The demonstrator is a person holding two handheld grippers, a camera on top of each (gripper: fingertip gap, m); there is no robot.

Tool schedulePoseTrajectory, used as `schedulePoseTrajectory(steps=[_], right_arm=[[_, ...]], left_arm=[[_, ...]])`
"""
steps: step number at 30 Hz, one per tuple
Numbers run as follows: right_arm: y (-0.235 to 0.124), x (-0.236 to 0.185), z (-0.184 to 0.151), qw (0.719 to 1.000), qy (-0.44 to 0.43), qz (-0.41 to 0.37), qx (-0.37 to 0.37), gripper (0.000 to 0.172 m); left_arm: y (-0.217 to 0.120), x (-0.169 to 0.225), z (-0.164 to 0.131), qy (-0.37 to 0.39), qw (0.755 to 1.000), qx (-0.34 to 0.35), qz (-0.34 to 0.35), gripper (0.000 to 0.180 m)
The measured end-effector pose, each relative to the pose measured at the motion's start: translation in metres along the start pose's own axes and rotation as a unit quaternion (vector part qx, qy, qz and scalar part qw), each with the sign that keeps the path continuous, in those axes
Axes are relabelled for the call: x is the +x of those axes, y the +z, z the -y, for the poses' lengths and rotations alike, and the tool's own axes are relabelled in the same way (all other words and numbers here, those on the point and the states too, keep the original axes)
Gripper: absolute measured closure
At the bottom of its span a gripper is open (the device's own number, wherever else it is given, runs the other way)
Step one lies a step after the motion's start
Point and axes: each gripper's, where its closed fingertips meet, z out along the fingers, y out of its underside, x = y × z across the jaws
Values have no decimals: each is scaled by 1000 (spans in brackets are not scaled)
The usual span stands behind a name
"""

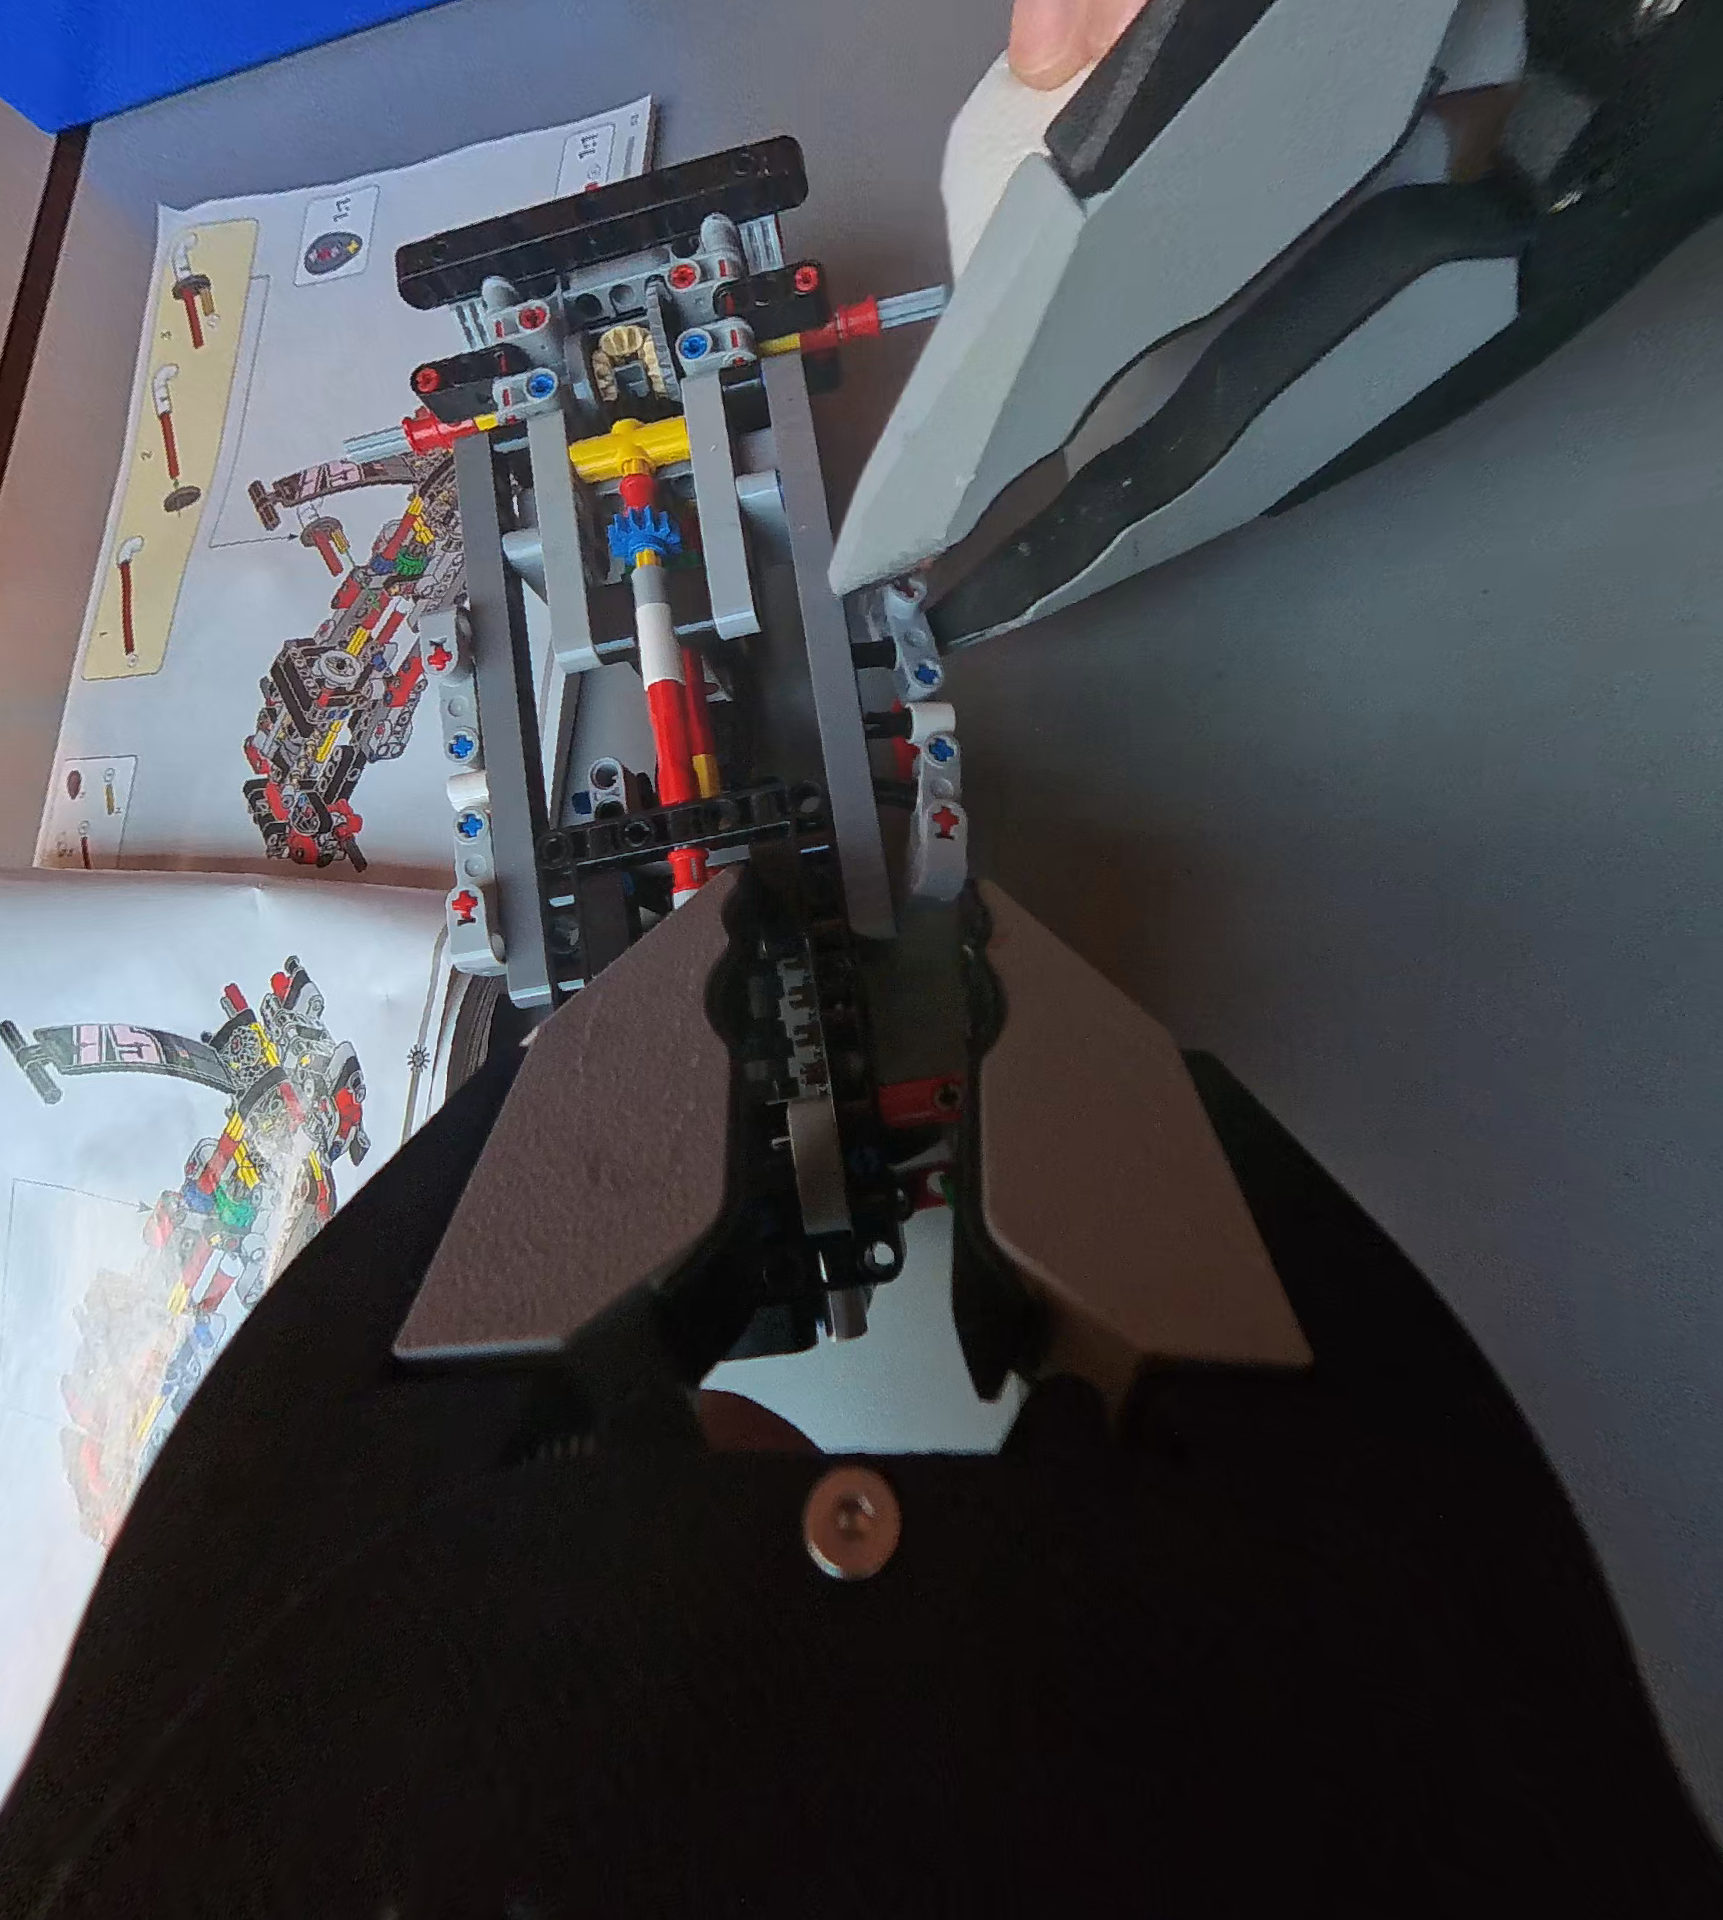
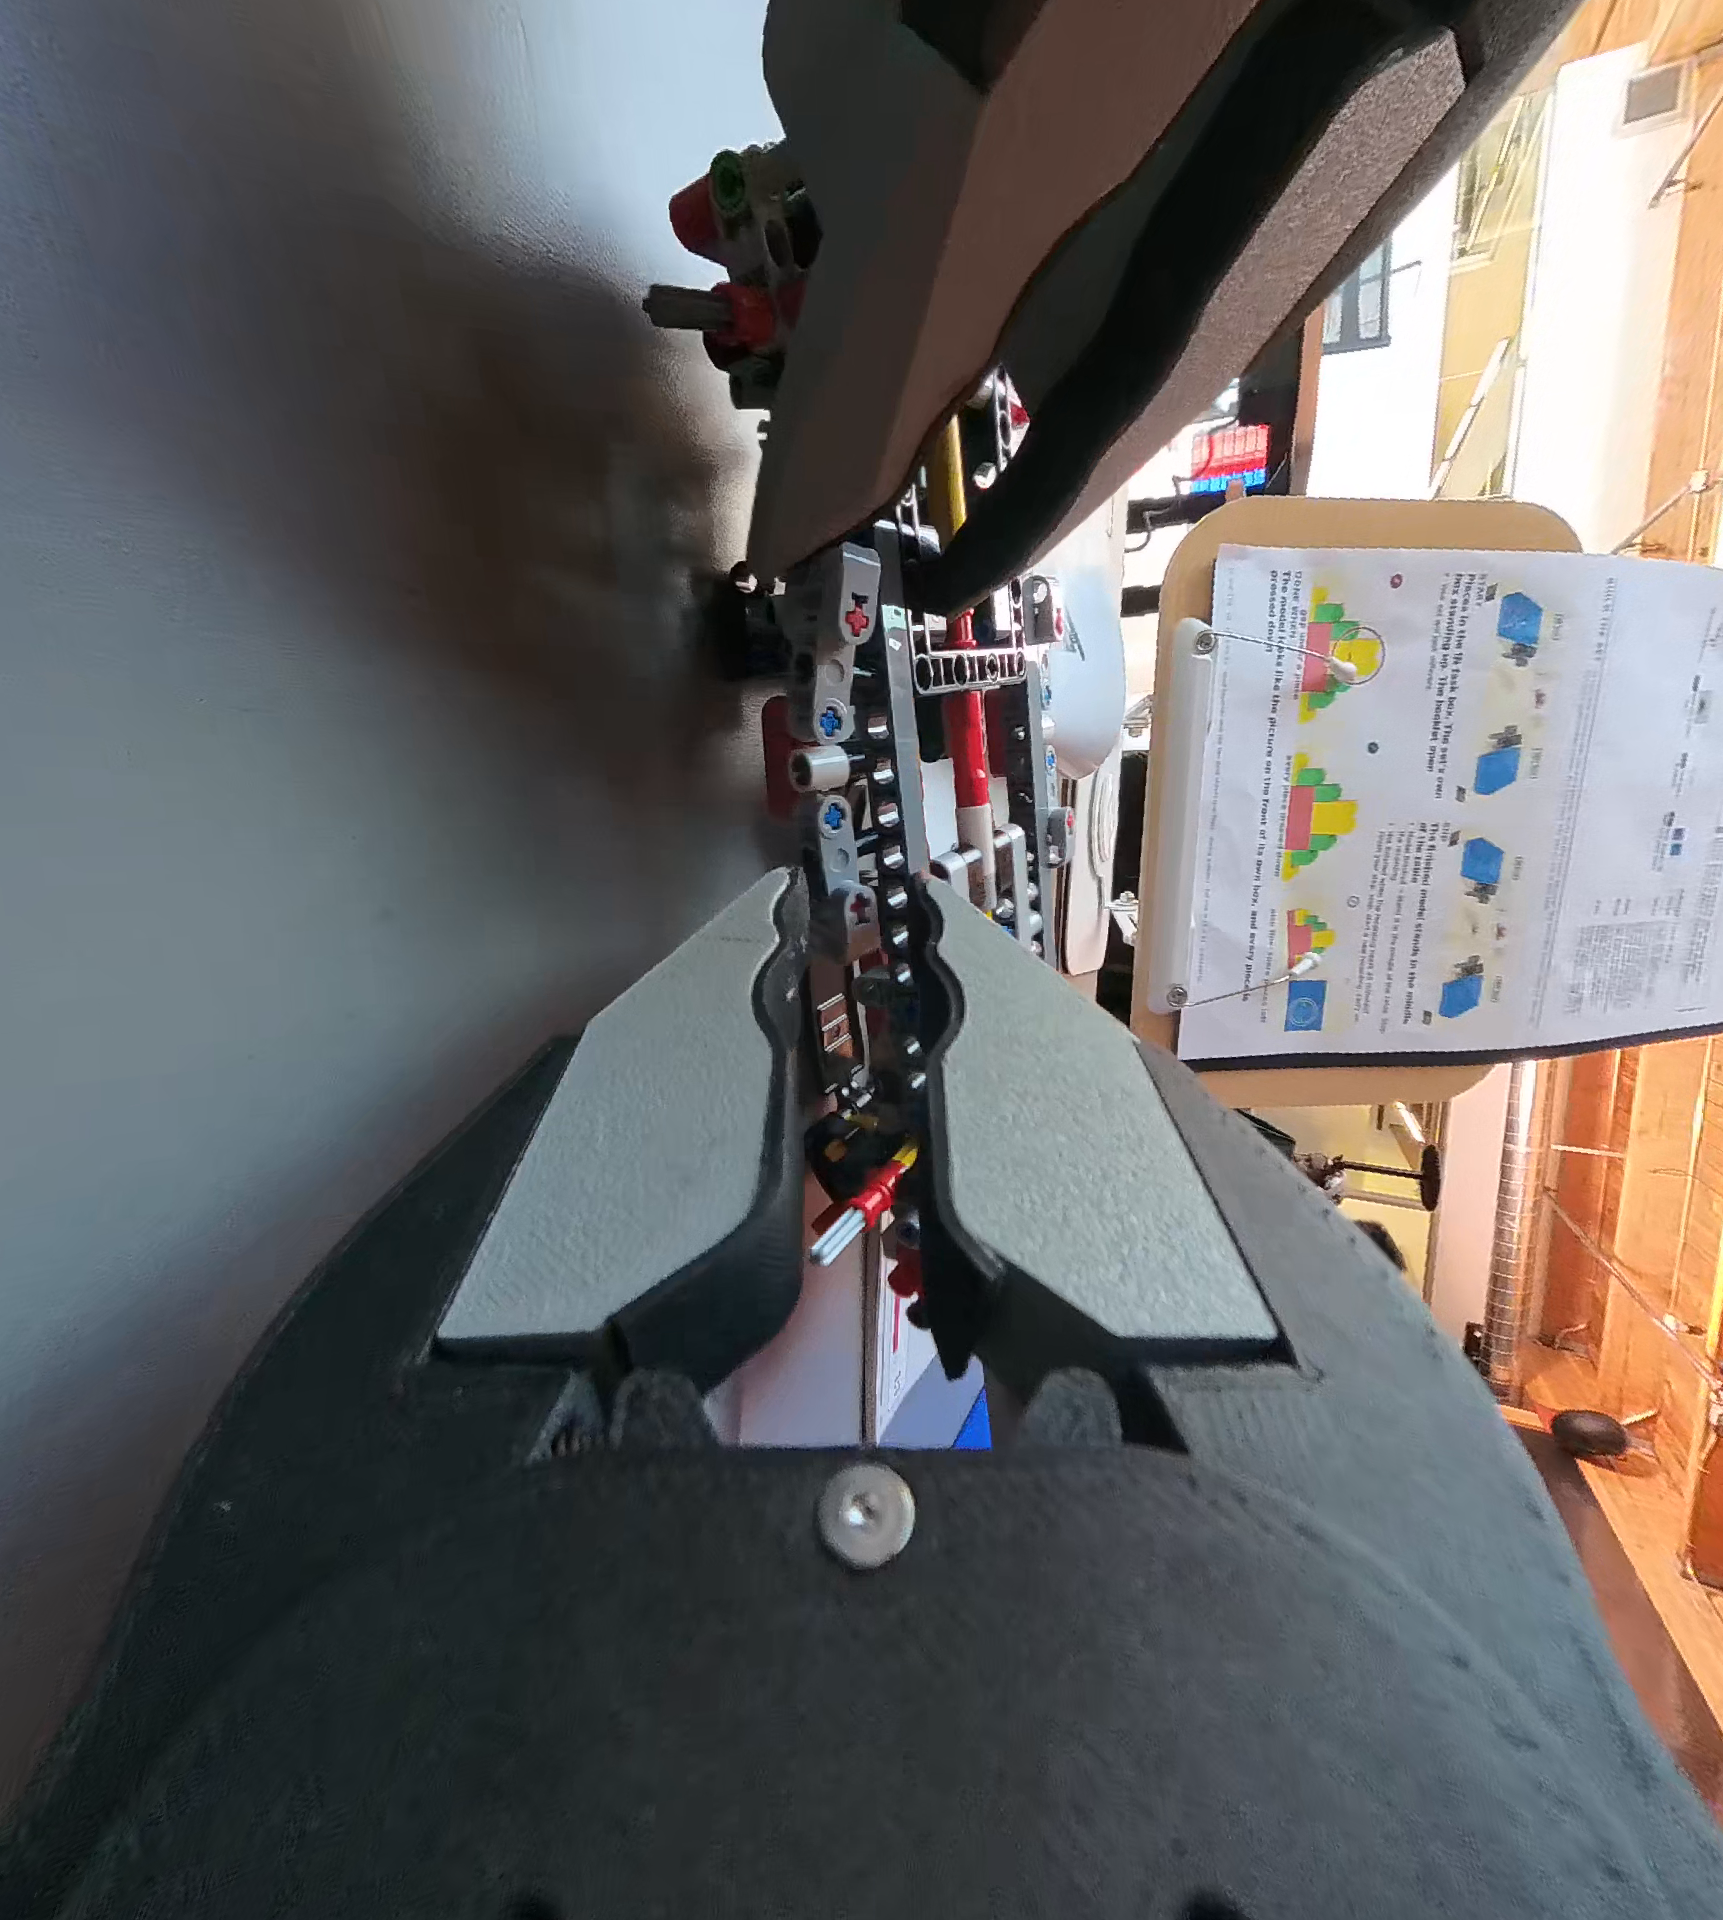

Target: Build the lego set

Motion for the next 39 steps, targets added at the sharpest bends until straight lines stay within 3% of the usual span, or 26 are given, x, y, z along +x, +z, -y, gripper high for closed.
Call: schedulePoseTrajectory(steps=[5, 23, 31, 36, 39], right_arm=[[-1, -7, -1, 1000, 4, 10, -3, 165], [-8, -4, -1, 997, -5, 73, -29, 166], [-14, -6, -3, 993, 0, 115, -40, 166], [-21, 0, 3, 989, 51, 137, -18, 167], [-26, 6, 15, 988, 67, 137, 2, 166]], left_arm=[[0, 0, 0, 1, 1000, 1, 0, 144], [0, -1, 0, -2, 1000, 4, -3, 144], [-6, 6, -3, 17, 999, -28, 6, 133], [-35, 7, 26, 10, 996, 78, 36, 150], [-32, 17, 27, 37, 997, 64, 35, 153]])
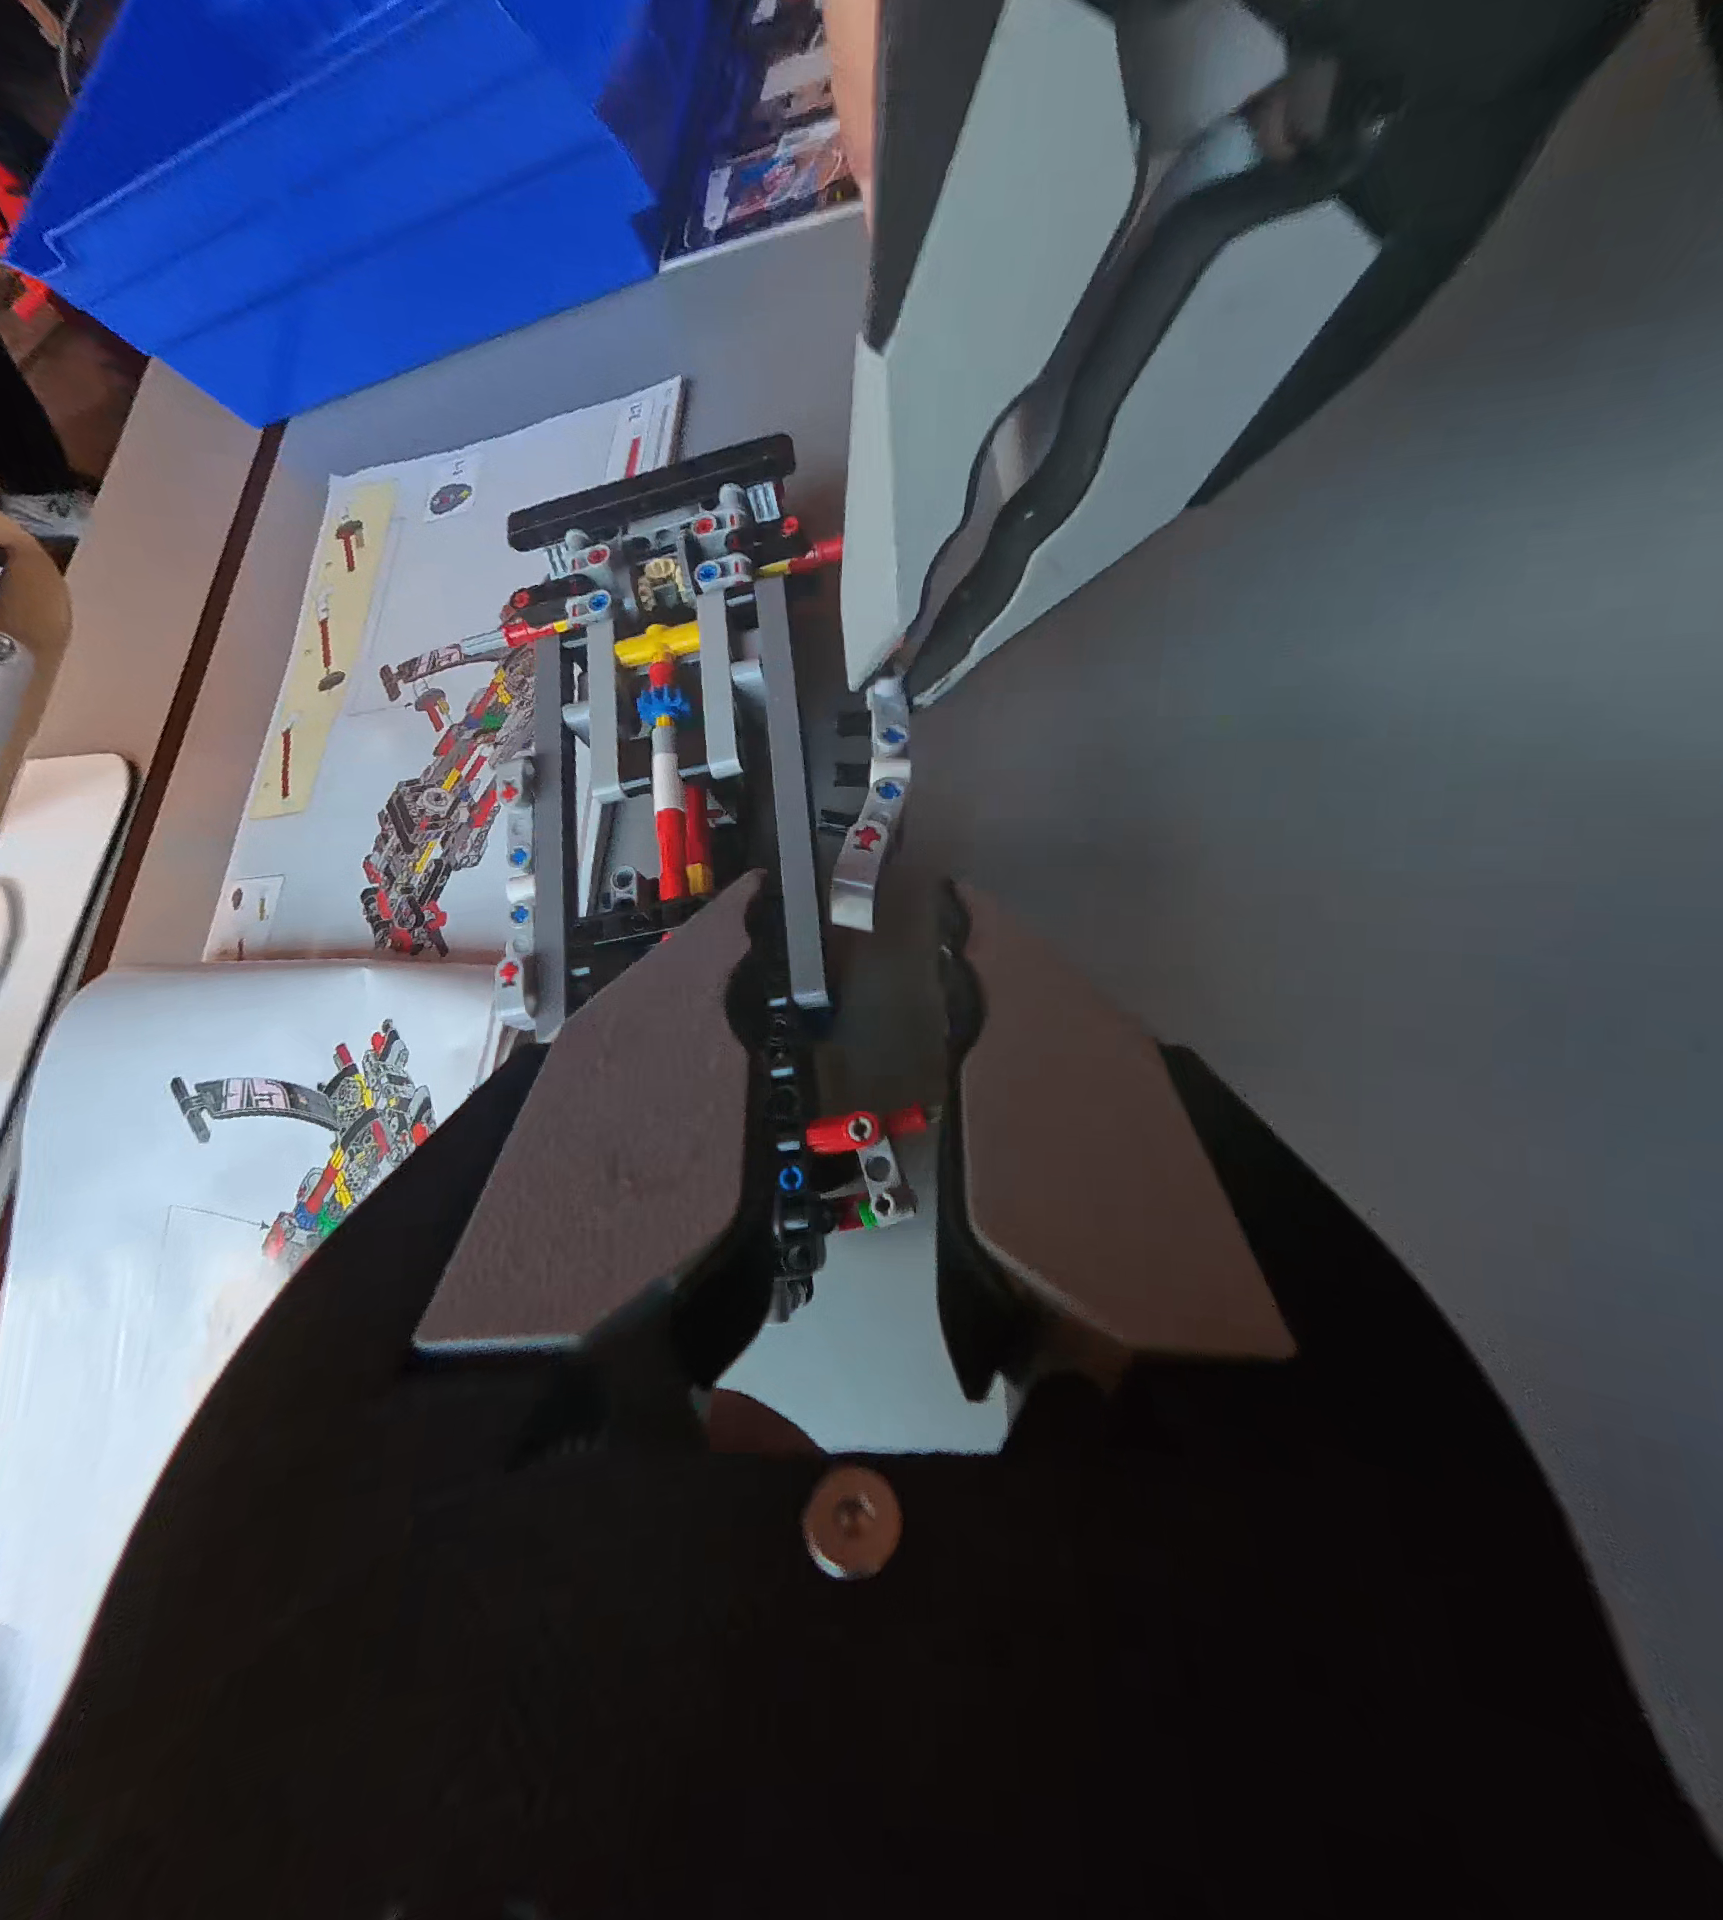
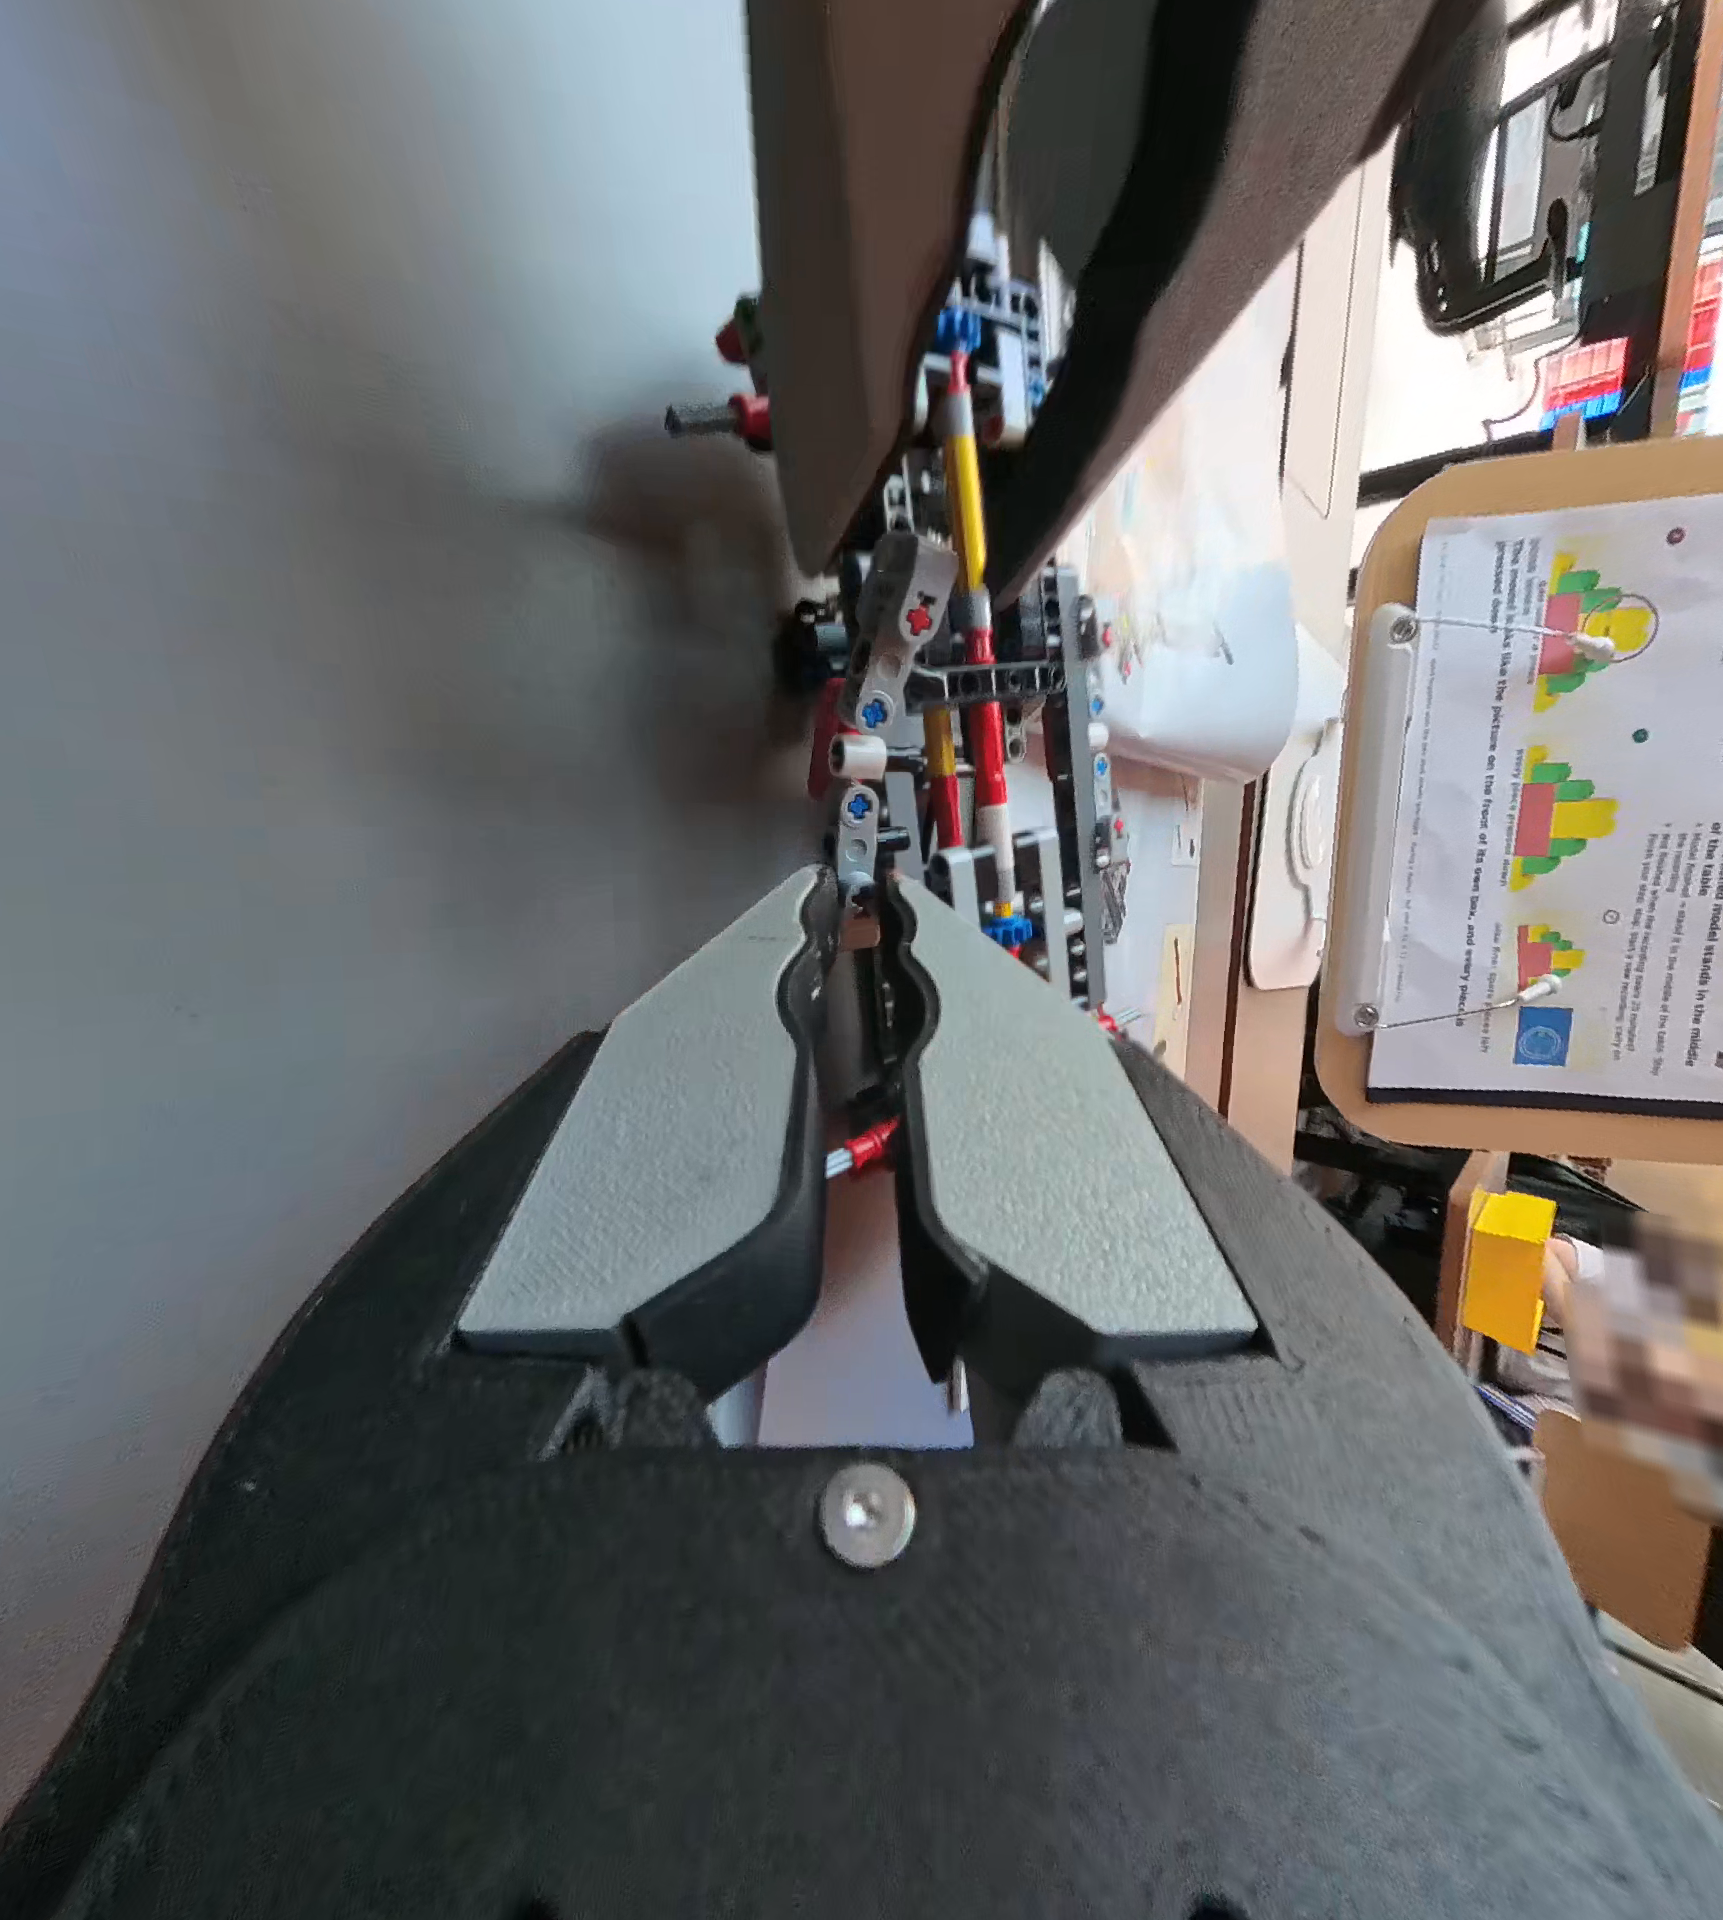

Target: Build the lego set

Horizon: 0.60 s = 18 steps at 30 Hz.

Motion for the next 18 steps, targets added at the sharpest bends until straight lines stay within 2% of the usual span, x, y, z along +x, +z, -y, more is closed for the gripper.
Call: schedulePoseTrajectory(steps=[3, 5, 10, 14, 18], right_arm=[[-3, 0, 7, 1000, 7, 7, 4, 167], [-2, 1, 6, 1000, 25, 7, 1, 167], [-6, 3, 10, 987, 153, 10, 40, 167], [-7, 1, 9, 989, 129, 3, 69, 165], [-6, -2, 9, 984, 131, 67, 103, 151]], left_arm=[[3, 2, 2, 24, 1000, 10, 15, 171], [3, 0, 3, 12, 999, 26, 27, 172], [5, -5, -2, -67, 993, 71, 63, 174], [4, 2, 3, -40, 993, 95, 60, 175], [7, 11, 3, -32, 994, 103, 29, 174]])
